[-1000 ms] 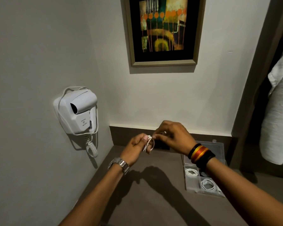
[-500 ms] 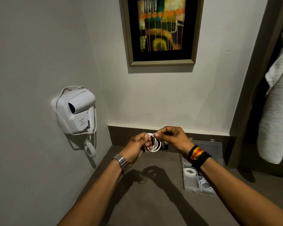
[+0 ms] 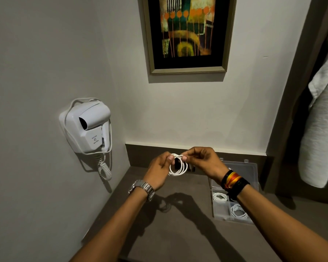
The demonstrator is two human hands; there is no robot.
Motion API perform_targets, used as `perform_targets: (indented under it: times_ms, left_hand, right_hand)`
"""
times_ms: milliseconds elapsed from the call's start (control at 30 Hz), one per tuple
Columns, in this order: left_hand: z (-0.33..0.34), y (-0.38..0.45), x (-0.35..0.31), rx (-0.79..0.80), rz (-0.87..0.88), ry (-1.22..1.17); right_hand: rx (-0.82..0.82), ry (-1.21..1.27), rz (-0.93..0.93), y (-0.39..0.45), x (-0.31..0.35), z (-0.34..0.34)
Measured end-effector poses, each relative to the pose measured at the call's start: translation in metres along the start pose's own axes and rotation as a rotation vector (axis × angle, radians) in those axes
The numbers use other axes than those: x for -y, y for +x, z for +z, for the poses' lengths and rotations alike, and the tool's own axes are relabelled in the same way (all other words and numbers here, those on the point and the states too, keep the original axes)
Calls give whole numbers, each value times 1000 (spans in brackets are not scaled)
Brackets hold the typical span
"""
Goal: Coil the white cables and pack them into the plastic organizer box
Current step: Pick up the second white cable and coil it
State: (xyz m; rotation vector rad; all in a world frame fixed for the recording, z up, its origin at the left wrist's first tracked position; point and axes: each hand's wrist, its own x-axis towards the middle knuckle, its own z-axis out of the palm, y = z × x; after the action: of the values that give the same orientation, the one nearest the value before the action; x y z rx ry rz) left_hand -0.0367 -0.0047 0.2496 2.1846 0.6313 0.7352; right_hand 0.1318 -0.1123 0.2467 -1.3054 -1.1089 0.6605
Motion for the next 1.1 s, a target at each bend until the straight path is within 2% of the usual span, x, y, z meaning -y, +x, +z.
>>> perform_targets:
  times_ms: [67,133,167,200,333,433,600,767,933,1100]
  left_hand:
    - [-5,1,3,69,-12,-75]
    - [-6,2,4,133,-24,-191]
    - [-5,2,4,155,-33,-247]
    - [-3,2,3,165,-42,-285]
    - [5,5,0,113,-56,-304]
    - [7,3,-2,85,-46,-249]
    - [6,1,-6,-8,3,-121]
    - [2,1,-6,6,-24,-68]
    - [6,-3,-7,1,-25,-69]
    - [7,-3,-10,15,-84,-196]
  right_hand:
    - [21,-175,-90,-3,-1,-9]
    - [-20,-477,-231,-6,-2,-13]
    - [-52,-541,-274,-6,-2,-11]
    - [-89,-508,-264,-7,-3,-9]
    - [-104,156,55,-7,-4,3]
    - [-19,330,219,-9,-6,6]
    - [107,464,316,-12,-4,9]
    - [212,358,255,-15,-2,10]
    - [204,383,245,-17,-1,7]
    - [161,460,235,-18,-8,4]
